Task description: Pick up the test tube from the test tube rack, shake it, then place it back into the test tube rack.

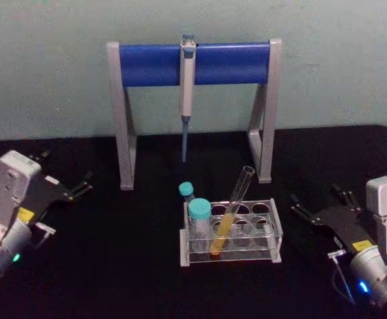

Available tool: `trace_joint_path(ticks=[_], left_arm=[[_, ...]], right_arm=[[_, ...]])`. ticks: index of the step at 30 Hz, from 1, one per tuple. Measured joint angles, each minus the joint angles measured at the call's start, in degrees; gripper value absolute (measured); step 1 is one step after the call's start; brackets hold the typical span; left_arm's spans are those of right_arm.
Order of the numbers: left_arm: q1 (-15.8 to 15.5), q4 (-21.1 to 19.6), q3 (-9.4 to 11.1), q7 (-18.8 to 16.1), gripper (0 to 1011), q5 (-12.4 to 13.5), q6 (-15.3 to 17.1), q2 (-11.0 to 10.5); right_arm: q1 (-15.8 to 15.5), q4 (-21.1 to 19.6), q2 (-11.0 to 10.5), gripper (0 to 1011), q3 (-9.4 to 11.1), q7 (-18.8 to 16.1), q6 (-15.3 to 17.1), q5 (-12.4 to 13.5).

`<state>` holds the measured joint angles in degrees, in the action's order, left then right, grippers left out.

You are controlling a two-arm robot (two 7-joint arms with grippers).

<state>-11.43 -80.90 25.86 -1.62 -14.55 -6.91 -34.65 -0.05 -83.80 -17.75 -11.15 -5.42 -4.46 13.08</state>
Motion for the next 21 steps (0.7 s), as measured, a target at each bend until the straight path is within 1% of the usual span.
trace_joint_path(ticks=[21], left_arm=[[0.0,0.0,0.0,0.0,1001,0.0,0.0,0.0]], right_arm=[[-0.1,-0.2,-0.1,1000,0.0,0.2,-0.2,0.0]])
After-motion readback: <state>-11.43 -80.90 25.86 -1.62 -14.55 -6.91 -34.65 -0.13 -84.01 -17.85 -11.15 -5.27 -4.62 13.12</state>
